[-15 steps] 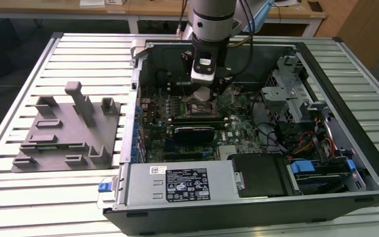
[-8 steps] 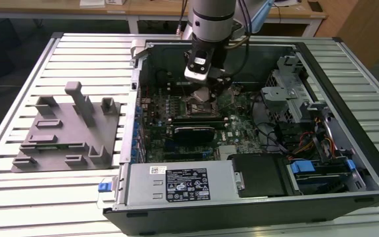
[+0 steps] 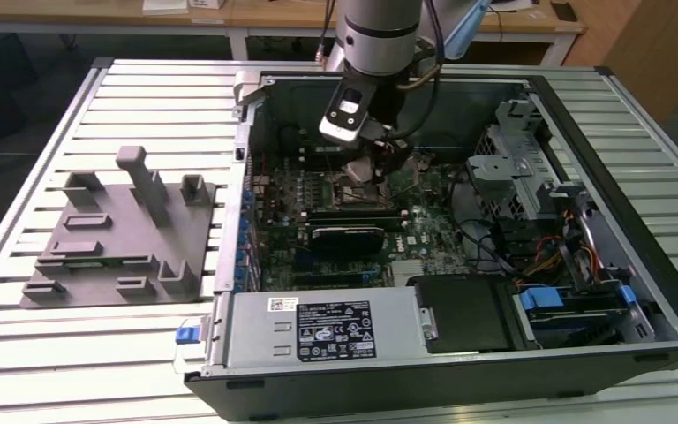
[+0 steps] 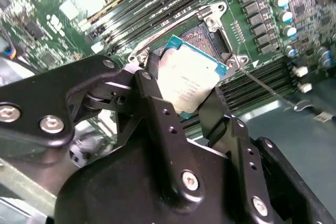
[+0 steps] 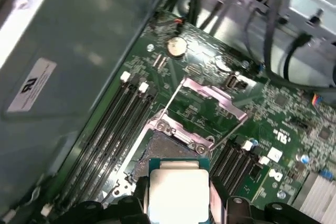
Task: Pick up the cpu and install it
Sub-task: 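Place the cpu into insertion slot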
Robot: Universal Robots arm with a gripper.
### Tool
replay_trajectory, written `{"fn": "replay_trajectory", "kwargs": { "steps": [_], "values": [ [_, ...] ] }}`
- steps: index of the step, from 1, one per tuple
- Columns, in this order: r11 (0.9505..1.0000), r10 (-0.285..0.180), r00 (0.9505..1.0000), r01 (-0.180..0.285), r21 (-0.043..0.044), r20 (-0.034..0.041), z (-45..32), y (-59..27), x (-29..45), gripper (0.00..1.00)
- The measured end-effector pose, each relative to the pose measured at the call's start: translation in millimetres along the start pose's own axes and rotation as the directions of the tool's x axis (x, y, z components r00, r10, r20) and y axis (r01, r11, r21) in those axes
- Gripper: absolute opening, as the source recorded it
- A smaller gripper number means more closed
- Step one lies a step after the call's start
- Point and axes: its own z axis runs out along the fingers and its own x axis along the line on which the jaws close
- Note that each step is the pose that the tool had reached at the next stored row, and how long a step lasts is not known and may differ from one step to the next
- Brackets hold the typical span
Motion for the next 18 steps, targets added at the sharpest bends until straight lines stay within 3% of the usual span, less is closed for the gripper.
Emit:
{"fn": "replay_trajectory", "kwargs": {
  "steps": [5, 9, 13, 18],
  "values": [
    [0.9958, 0.091, 0.9958, -0.091, 0.0006, 0.0036, 0.5, 0.0, 0.0, 0.54],
    [0.9866, 0.163, 0.9866, -0.163, 0.0009, 0.0065, 0.9, 0.0, 0.0, 0.54],
    [0.9724, 0.233, 0.9723, -0.233, 0.0011, 0.0094, 1.4, 0.0, 0.0, 0.54],
    [0.947, 0.321, 0.9469, -0.321, 0.0009, 0.0131, 1.9, -0.1, 0.0, 0.54]
  ]
}}
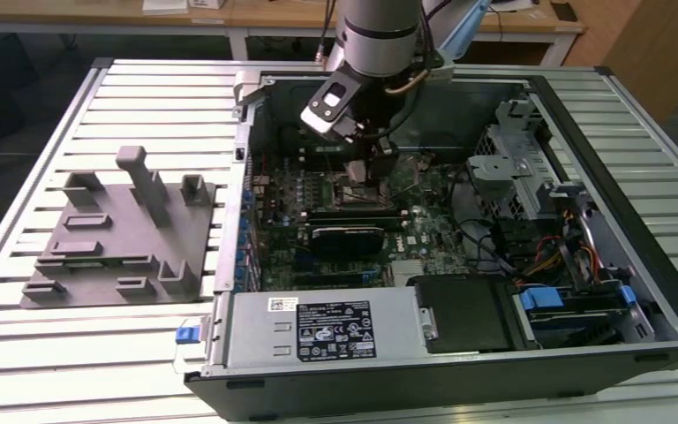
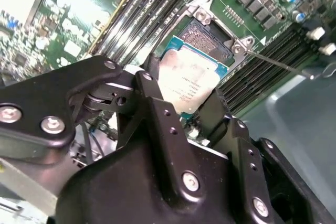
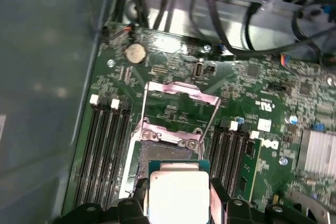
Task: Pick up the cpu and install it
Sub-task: 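Place the cpu into insertion slot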
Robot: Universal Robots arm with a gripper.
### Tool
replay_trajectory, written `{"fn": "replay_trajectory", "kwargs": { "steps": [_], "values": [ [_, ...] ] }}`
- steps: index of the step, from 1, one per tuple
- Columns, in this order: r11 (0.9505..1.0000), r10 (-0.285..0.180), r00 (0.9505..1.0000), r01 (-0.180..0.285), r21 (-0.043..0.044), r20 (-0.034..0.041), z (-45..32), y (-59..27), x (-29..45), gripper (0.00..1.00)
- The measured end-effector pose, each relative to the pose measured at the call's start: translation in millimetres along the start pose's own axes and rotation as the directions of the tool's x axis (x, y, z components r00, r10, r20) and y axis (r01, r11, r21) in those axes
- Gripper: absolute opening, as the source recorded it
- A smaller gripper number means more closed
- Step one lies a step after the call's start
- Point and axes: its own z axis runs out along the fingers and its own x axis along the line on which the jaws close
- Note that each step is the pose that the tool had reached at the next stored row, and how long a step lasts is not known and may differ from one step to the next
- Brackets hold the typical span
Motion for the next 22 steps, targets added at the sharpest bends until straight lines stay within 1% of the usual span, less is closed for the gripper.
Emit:
{"fn": "replay_trajectory", "kwargs": {
  "steps": [3, 6, 7, 13, 19, 22],
  "values": [
    [0.9984, 0.056, 0.9984, -0.056, 0.0003, 0.0021, 0.7, 0.0, 0.0, 0.54],
    [0.9941, 0.109, 0.994, -0.109, 0.0008, 0.0043, 1.5, -0.1, 0.0, 0.54],
    [0.9931, 0.117, 0.9931, -0.117, 0.0009, 0.0049, 1.4, -0.1, 0.0, 0.54],
    [0.993, 0.118, 0.993, -0.118, 0.0008, 0.0047, 3.8, -0.1, 0.0, 0.54],
    [0.993, 0.118, 0.993, -0.118, 0.0007, 0.0039, 4.1, -0.1, 0.0, 0.54],
    [0.9927, 0.121, 0.9927, -0.121, 0.0007, 0.0041, 5.8, -0.2, 0.1, 0.54]
  ]
}}
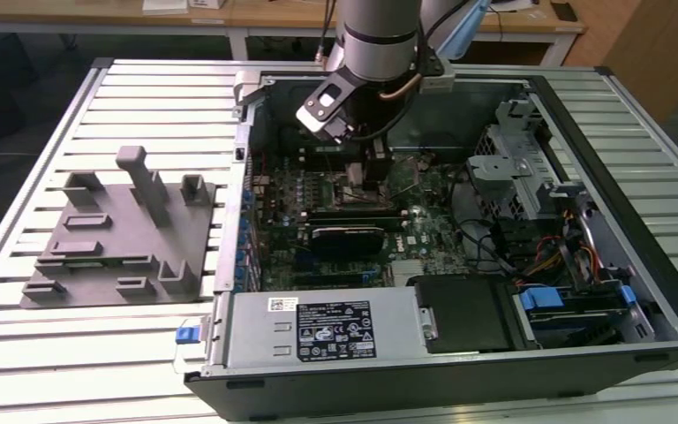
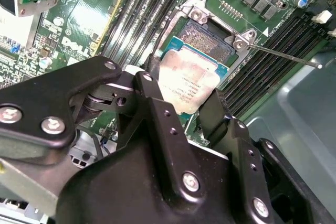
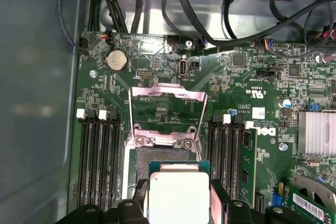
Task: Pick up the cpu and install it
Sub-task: 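Place the cpu into insertion slot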
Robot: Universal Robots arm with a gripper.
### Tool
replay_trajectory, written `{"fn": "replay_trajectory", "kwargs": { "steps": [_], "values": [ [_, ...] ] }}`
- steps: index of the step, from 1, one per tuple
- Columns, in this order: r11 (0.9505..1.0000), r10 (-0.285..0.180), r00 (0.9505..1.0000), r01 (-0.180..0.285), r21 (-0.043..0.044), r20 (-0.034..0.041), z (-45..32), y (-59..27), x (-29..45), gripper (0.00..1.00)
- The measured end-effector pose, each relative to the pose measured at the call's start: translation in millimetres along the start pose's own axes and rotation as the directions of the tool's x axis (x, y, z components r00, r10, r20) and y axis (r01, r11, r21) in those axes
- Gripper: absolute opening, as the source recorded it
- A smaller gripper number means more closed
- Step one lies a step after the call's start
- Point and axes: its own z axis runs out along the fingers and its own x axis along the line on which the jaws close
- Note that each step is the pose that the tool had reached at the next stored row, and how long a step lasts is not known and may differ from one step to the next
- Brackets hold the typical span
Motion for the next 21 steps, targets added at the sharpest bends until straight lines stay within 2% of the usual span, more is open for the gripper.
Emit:
{"fn": "replay_trajectory", "kwargs": {
  "steps": [10, 15, 21],
  "values": [
    [1.0, 0.004, 1.0, -0.004, 0.0001, 0.0007, 9.4, -0.3, 0.9, 0.54],
    [1.0, 0.004, 1.0, -0.004, 0.0003, 0.0085, 15.6, -0.4, 1.7, 0.54],
    [1.0, 0.004, 0.9999, -0.004, 0.0004, 0.0096, 18.2, -0.4, 5.7, 0.54]
  ]
}}
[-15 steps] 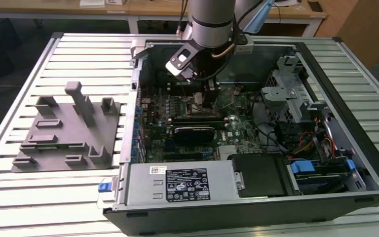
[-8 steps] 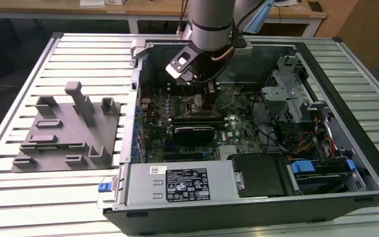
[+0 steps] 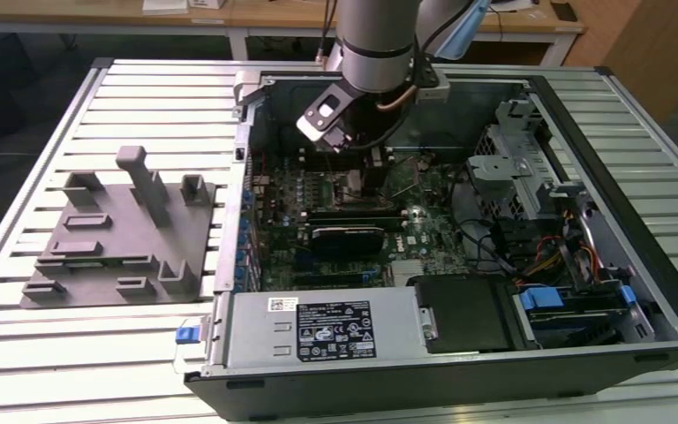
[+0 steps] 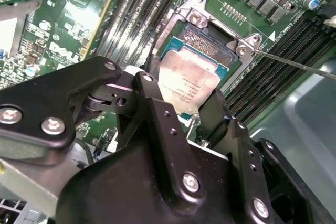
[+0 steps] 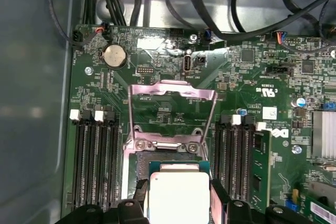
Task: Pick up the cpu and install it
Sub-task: 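Place the cpu into insertion slot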
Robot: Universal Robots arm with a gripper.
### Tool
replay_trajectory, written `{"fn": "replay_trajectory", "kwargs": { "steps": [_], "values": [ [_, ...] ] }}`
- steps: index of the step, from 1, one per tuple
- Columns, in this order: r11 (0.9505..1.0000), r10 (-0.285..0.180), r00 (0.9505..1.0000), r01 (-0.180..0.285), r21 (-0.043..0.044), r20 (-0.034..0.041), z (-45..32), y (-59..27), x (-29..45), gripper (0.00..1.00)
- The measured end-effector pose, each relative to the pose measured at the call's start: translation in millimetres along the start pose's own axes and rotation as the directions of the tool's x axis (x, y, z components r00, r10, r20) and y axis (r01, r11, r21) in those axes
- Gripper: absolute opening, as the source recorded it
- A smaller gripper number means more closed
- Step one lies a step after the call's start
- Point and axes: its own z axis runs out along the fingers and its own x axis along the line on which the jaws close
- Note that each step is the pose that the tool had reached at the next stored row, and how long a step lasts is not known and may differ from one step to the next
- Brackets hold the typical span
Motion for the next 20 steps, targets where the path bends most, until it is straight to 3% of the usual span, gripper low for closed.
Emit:
{"fn": "replay_trajectory", "kwargs": {
  "steps": [20],
  "values": [
    [1.0, 0.009, 1.0, -0.009, 0.0002, 0.0007, 14.2, -1.3, 5.2, 0.54]
  ]
}}
